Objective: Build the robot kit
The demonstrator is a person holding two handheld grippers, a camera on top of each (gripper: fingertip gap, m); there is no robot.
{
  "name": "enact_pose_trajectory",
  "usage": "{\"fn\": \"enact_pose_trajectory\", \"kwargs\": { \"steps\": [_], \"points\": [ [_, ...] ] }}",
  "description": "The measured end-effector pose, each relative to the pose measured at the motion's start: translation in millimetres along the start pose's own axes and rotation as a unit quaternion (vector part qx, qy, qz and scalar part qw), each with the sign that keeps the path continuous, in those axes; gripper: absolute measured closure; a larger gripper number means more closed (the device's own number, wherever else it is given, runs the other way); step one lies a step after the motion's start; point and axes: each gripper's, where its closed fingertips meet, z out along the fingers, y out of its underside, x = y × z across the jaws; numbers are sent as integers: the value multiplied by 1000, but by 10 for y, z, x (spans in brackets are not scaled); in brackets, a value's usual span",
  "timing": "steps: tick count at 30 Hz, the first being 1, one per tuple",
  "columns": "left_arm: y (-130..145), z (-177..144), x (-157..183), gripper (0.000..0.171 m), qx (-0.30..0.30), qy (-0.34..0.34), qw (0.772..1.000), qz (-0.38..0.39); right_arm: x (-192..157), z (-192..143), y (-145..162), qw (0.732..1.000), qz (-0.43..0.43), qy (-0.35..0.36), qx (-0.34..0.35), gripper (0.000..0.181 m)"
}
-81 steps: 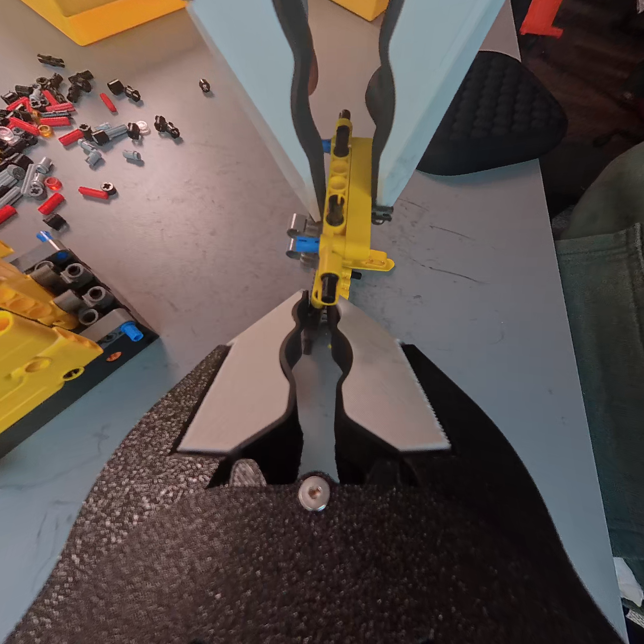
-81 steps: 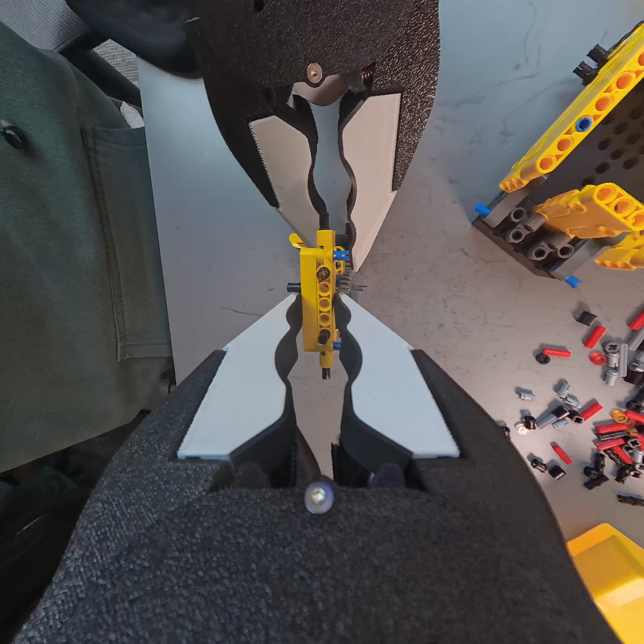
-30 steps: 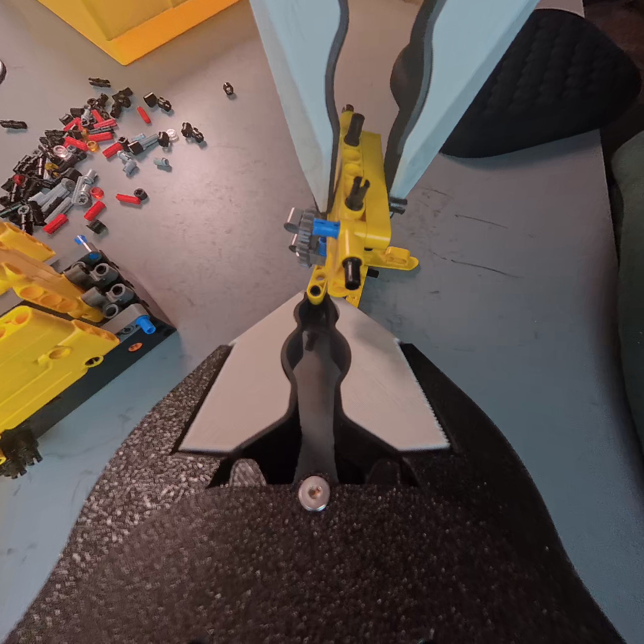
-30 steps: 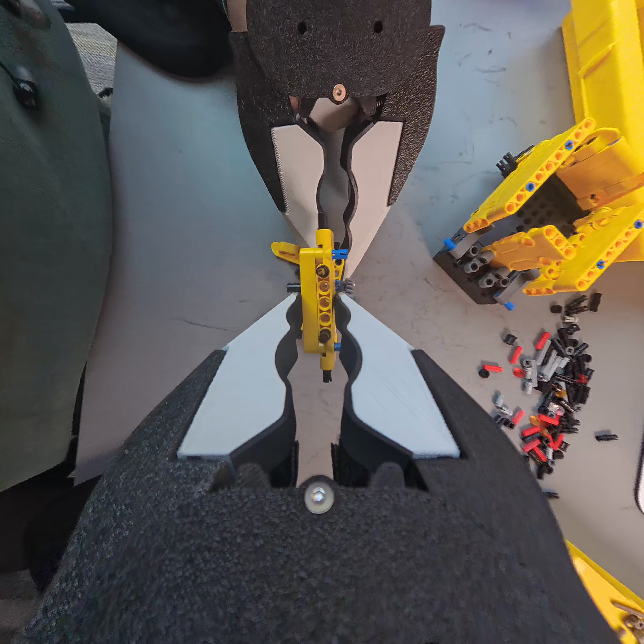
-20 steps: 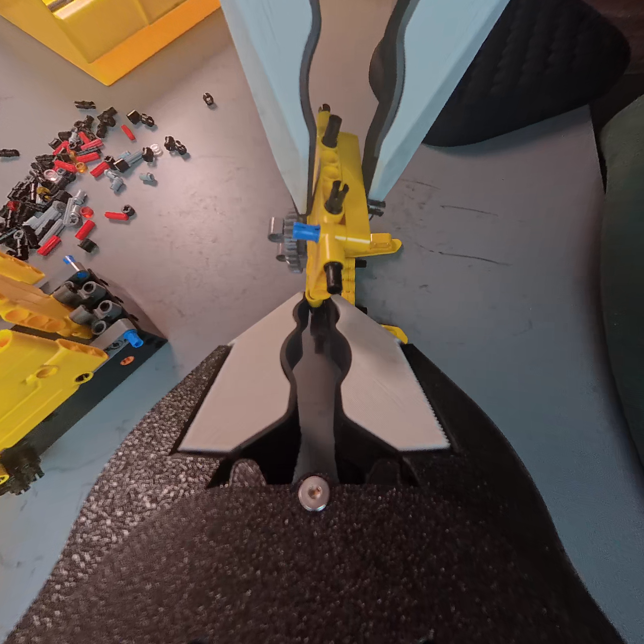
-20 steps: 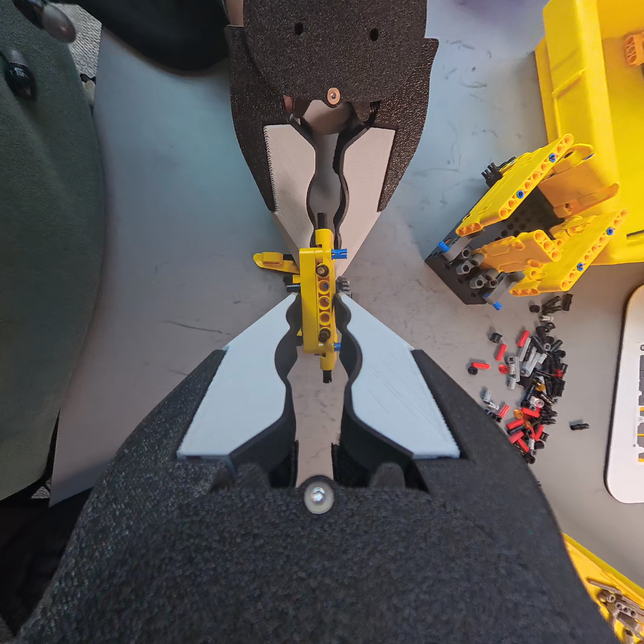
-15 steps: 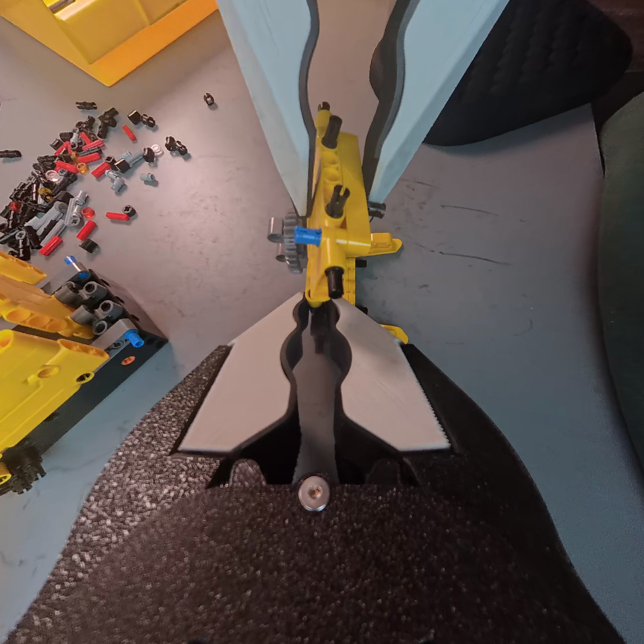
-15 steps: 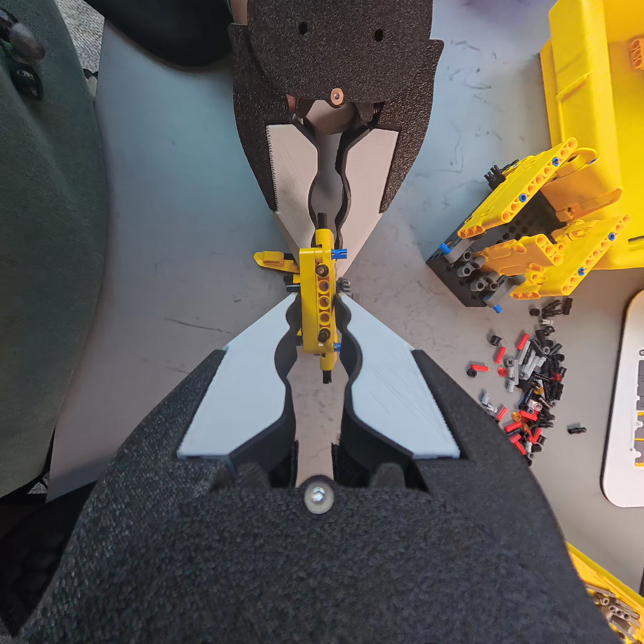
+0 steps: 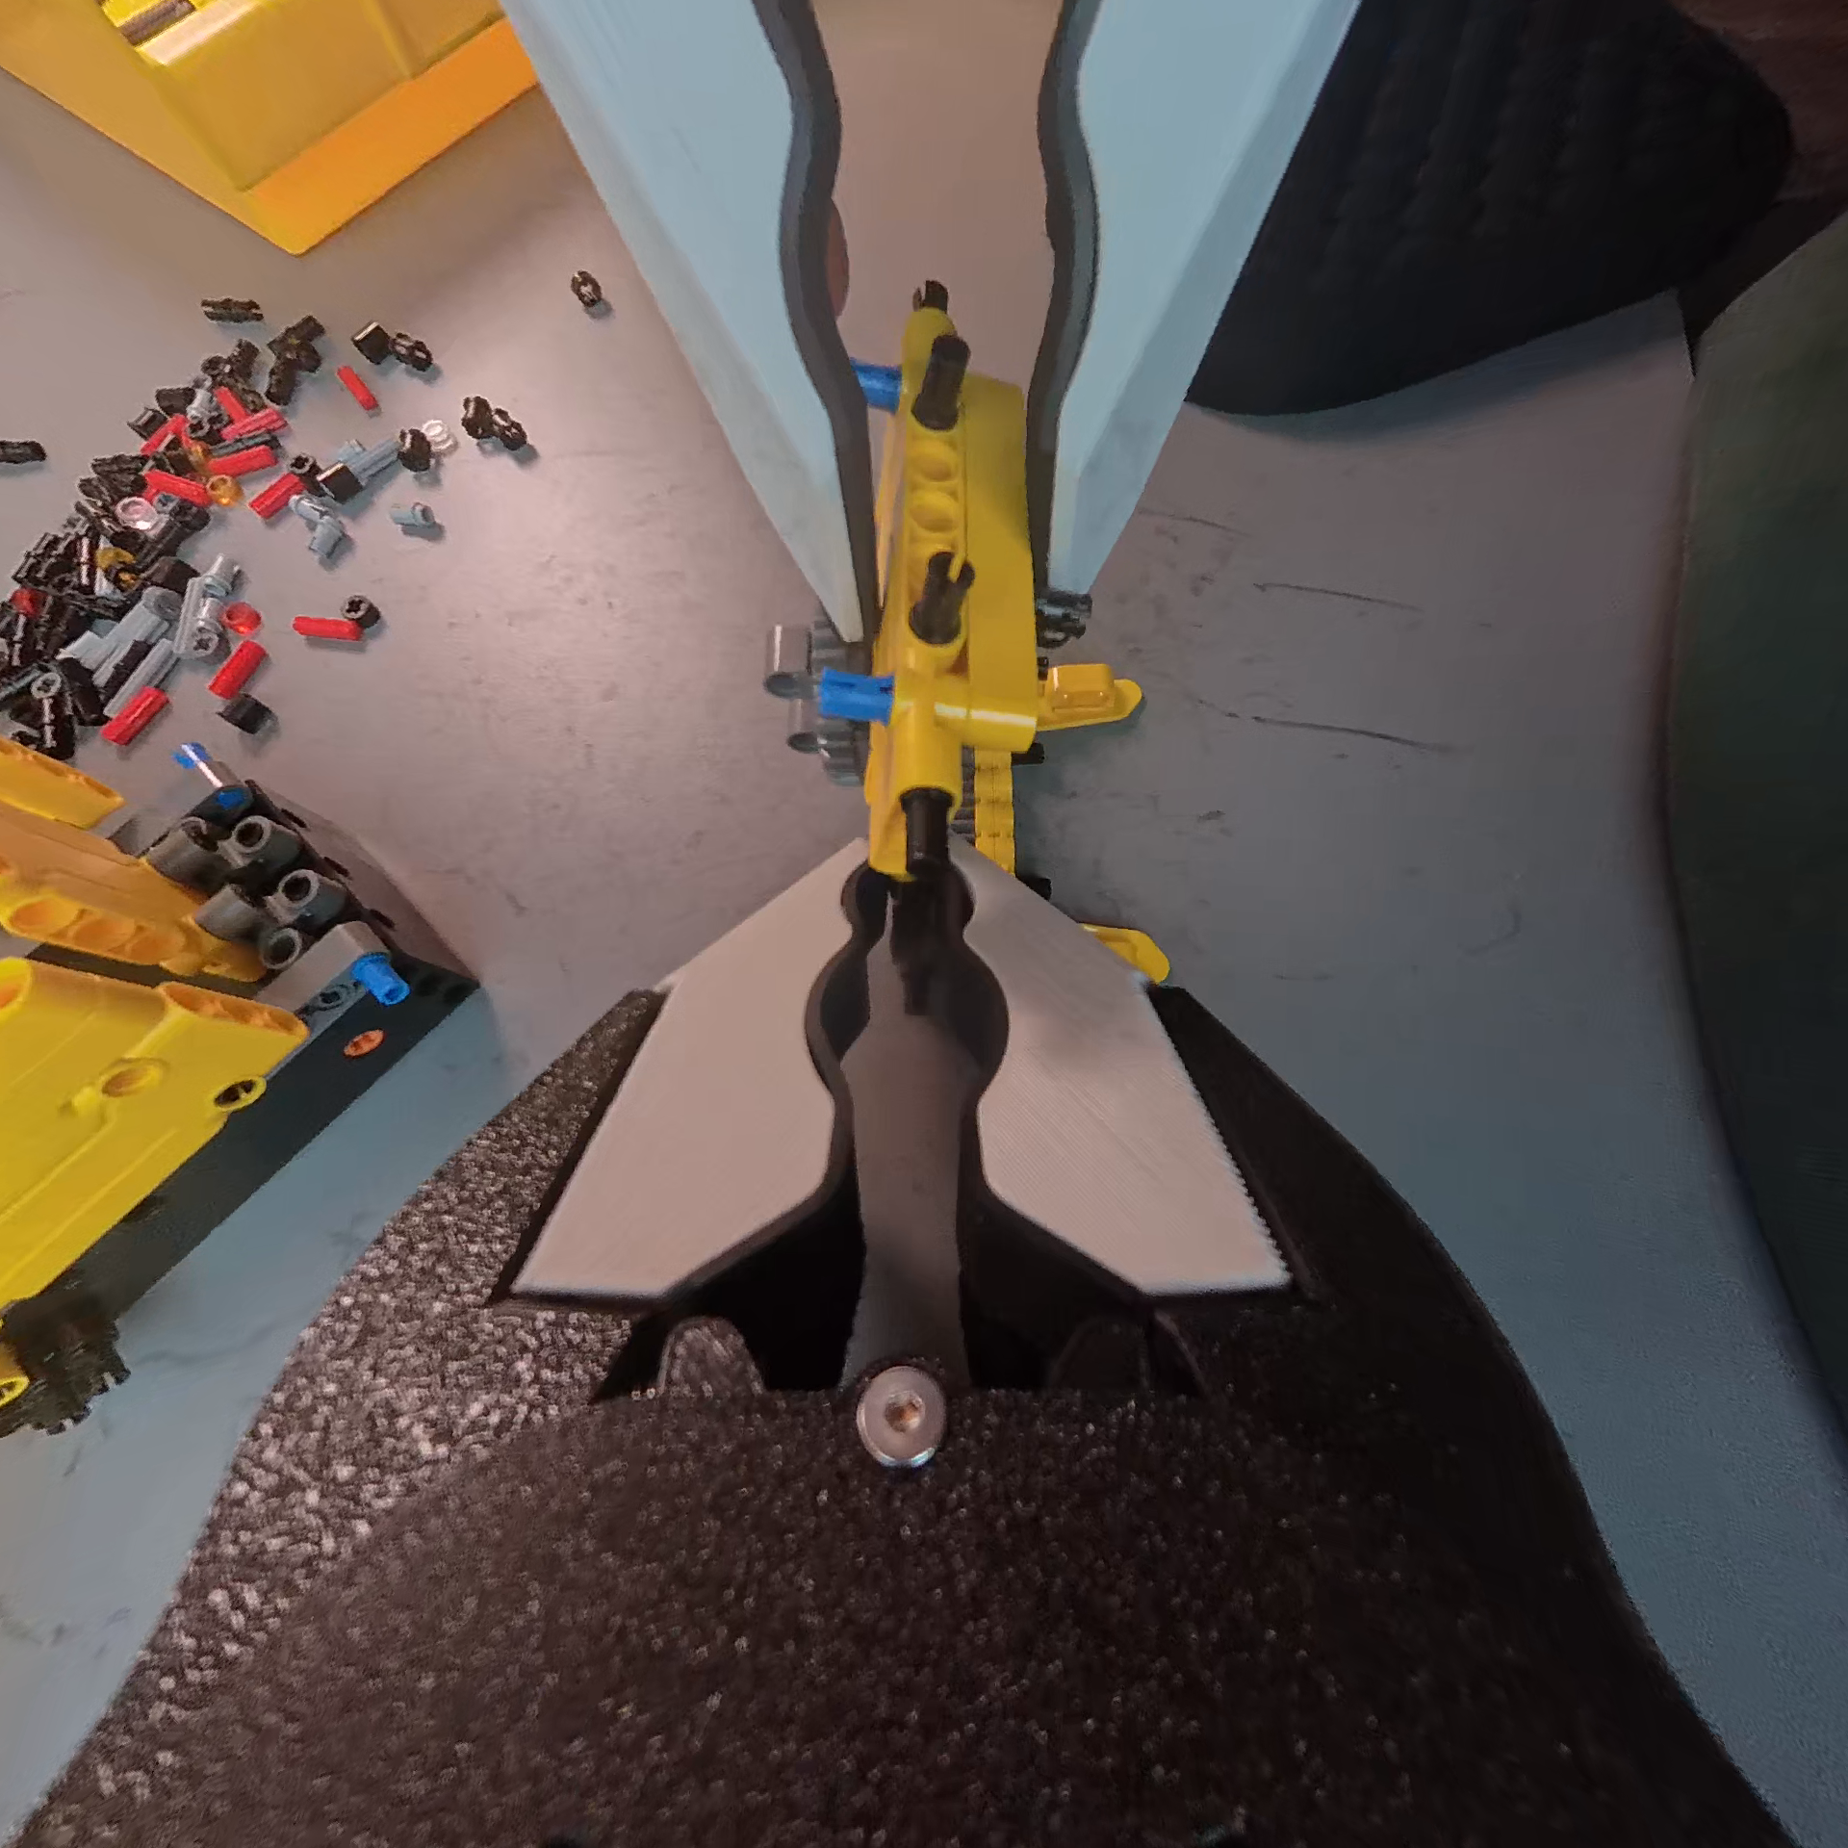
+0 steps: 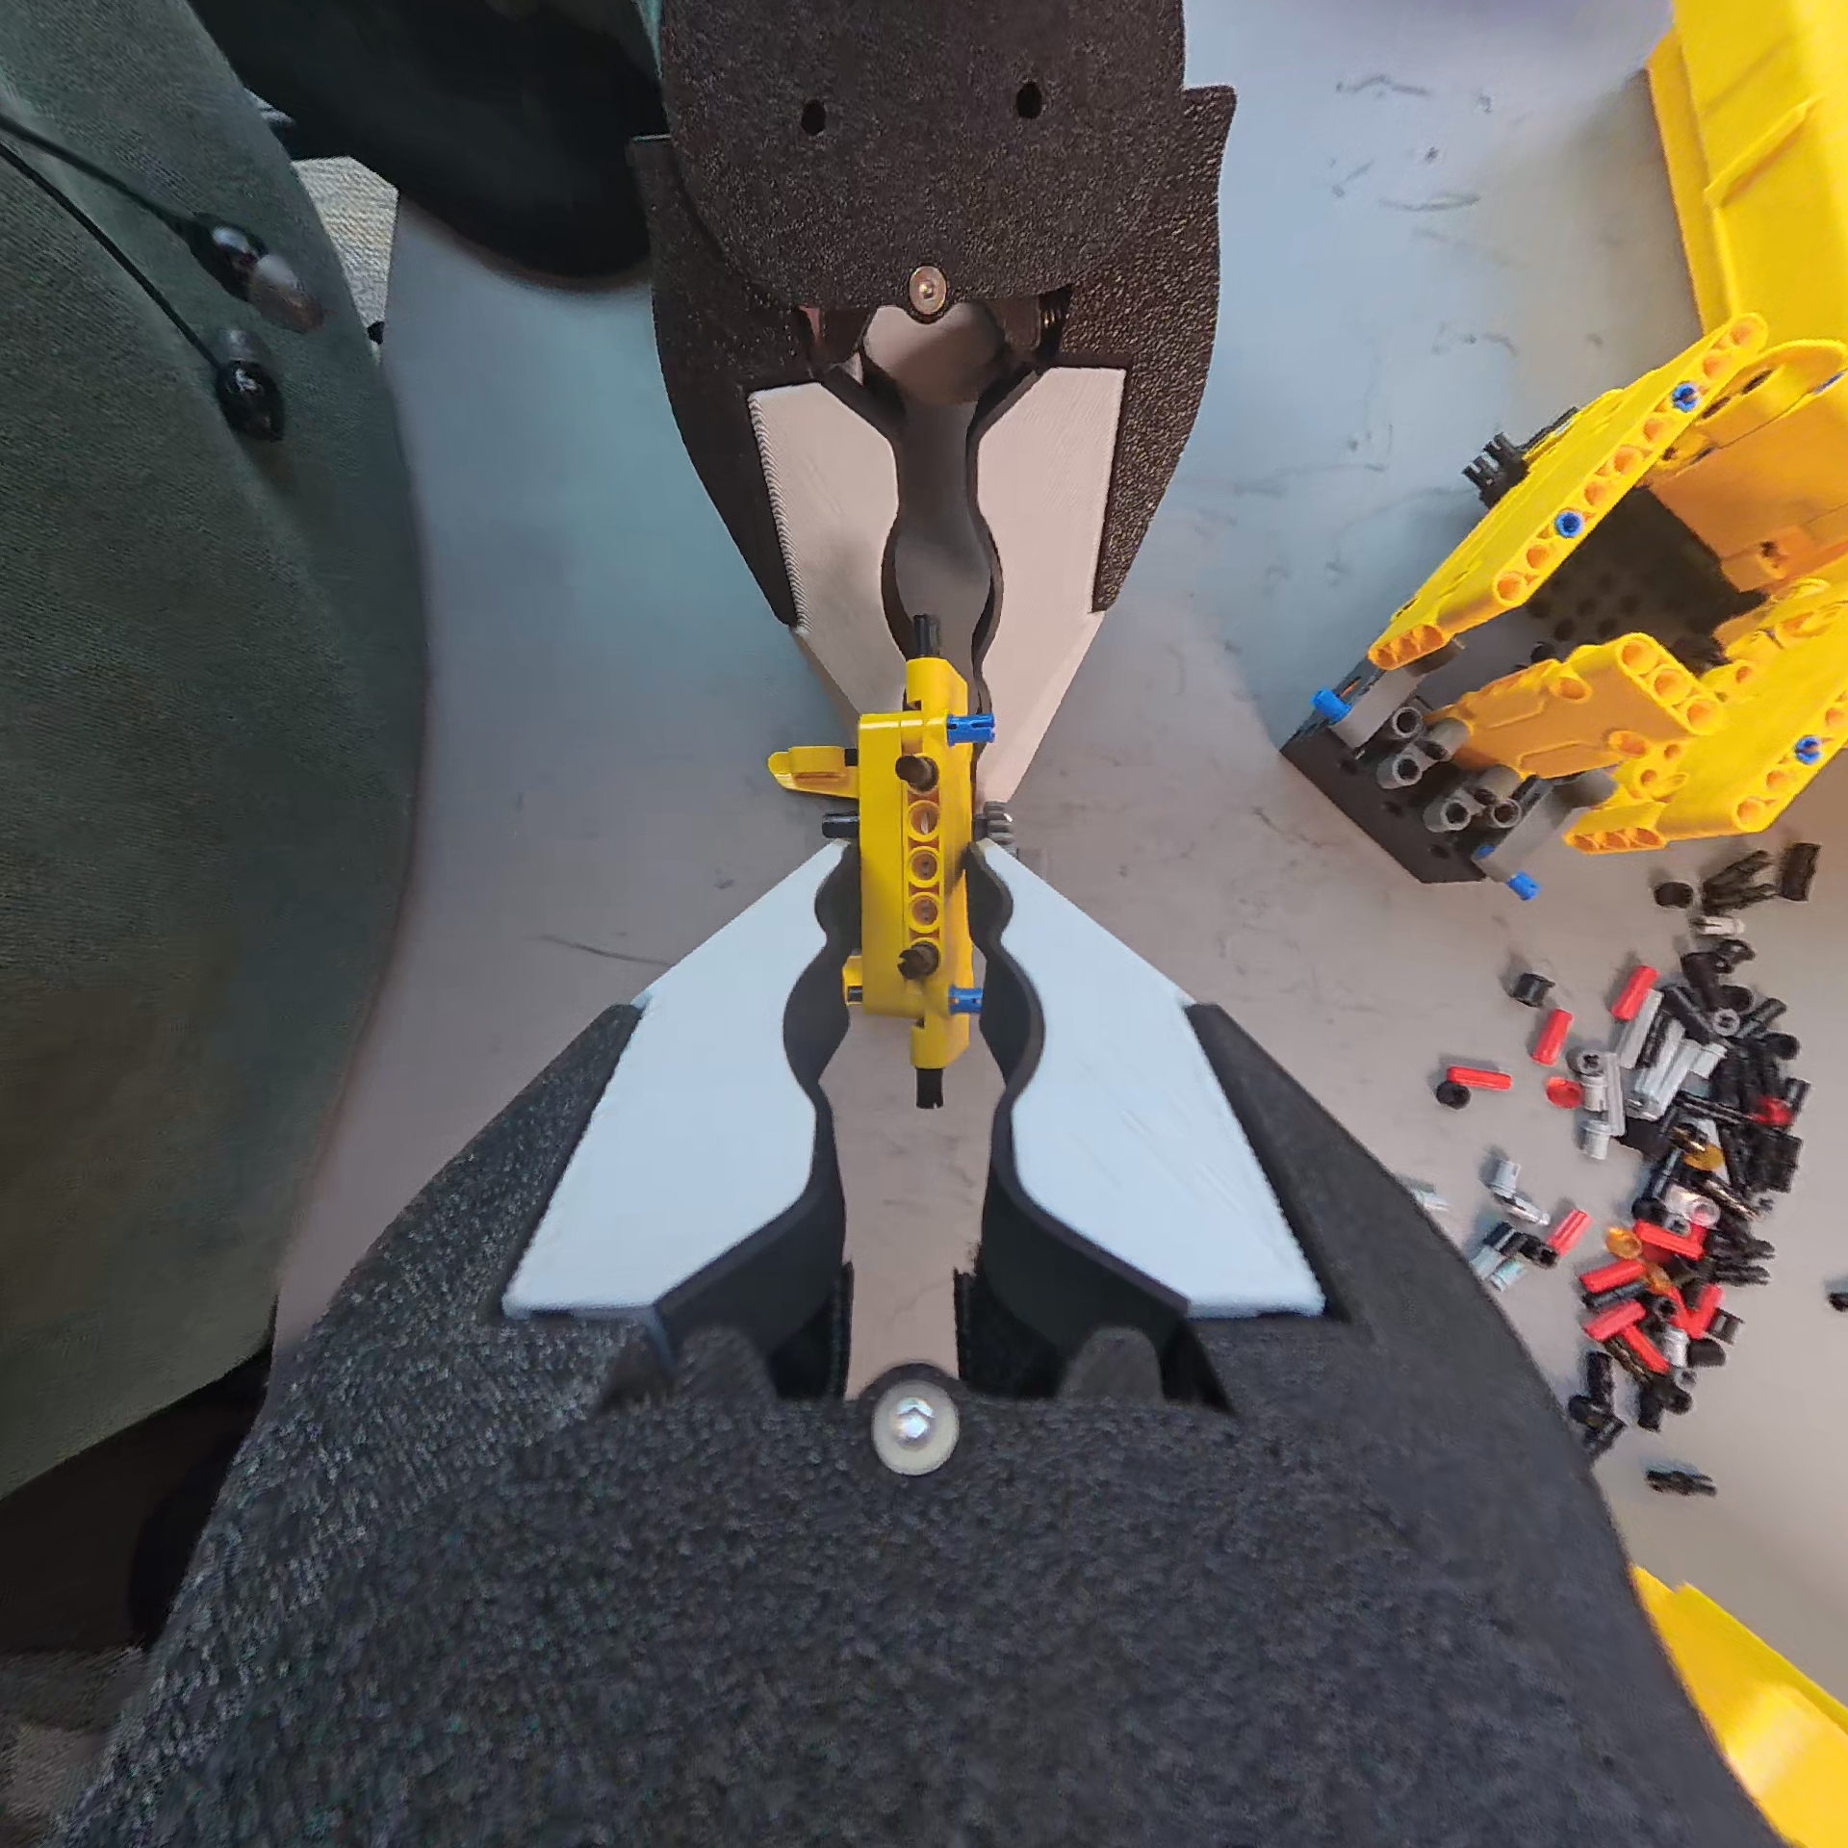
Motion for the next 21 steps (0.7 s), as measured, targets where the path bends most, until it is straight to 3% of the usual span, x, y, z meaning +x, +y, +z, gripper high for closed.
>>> {"fn": "enact_pose_trajectory", "kwargs": {
  "steps": [21],
  "points": [
    [2, -1, 3, 164, 1, 5, 1000, 20, -1, -9, -9, 996, 26, -84, 9, 162]
  ]
}}
